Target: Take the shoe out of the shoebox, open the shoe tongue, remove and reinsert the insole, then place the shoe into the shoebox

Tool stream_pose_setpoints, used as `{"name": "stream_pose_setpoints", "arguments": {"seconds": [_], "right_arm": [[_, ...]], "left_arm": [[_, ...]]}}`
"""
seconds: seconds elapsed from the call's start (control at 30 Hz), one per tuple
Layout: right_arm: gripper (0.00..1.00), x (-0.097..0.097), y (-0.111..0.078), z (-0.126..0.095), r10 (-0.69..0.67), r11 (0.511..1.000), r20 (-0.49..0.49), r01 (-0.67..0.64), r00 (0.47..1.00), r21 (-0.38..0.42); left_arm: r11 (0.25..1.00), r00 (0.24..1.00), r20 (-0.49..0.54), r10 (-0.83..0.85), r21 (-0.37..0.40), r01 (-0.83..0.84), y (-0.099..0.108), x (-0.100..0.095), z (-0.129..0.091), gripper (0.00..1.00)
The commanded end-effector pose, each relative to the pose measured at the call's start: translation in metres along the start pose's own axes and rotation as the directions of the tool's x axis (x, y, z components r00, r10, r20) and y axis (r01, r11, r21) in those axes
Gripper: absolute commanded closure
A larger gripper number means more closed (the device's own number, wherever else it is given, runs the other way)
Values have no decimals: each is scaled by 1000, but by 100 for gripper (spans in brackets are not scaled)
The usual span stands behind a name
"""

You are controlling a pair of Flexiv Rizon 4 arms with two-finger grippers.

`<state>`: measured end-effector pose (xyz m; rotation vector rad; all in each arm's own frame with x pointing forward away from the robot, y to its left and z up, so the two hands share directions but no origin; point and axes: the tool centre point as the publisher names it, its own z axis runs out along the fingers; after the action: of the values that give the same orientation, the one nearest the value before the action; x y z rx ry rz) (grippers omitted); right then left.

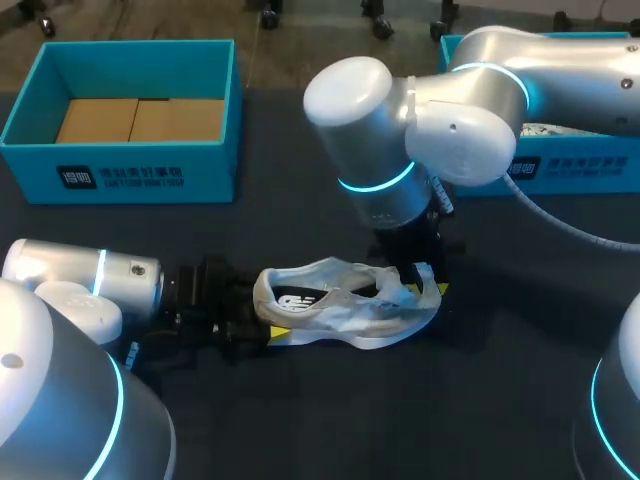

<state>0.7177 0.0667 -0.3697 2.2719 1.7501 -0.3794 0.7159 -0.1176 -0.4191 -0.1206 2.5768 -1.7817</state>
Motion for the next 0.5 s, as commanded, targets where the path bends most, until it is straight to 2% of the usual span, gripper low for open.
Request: {"name": "stream_pose_setpoints", "arguments": {"seconds": [0.03, 0.13, 0.17, 0.2, 0.5], "right_arm": [[62, 1, -3, -2, 94, 996, 1, -94, 996, -4], [53, -3, -2, -13, 100, 995, 15, -99, 995, -18], [21, -5, -1, -17, 99, 995, 20, -99, 995, -22], [0, -6, 0, -20, 100, 995, 28, -99, 995, -30], [0, -6, 24, -47, 76, 993, 49, -71, 996, -98]], "left_arm": [[1000, 1000, 0, 0, -2, 0, 1, 0, 0, 100], [1000, 1000, 0, 0, -2, 0, 1, 0, 0, 100], [1000, 1000, 0, 0, -2, 0, 1, 0, 0, 100], [1000, 1000, 0, 0, -2, 0, 1, 0, 0, 100], [1000, 1000, 0, 0, -2, 0, 1, 0, 0, 100]]}}
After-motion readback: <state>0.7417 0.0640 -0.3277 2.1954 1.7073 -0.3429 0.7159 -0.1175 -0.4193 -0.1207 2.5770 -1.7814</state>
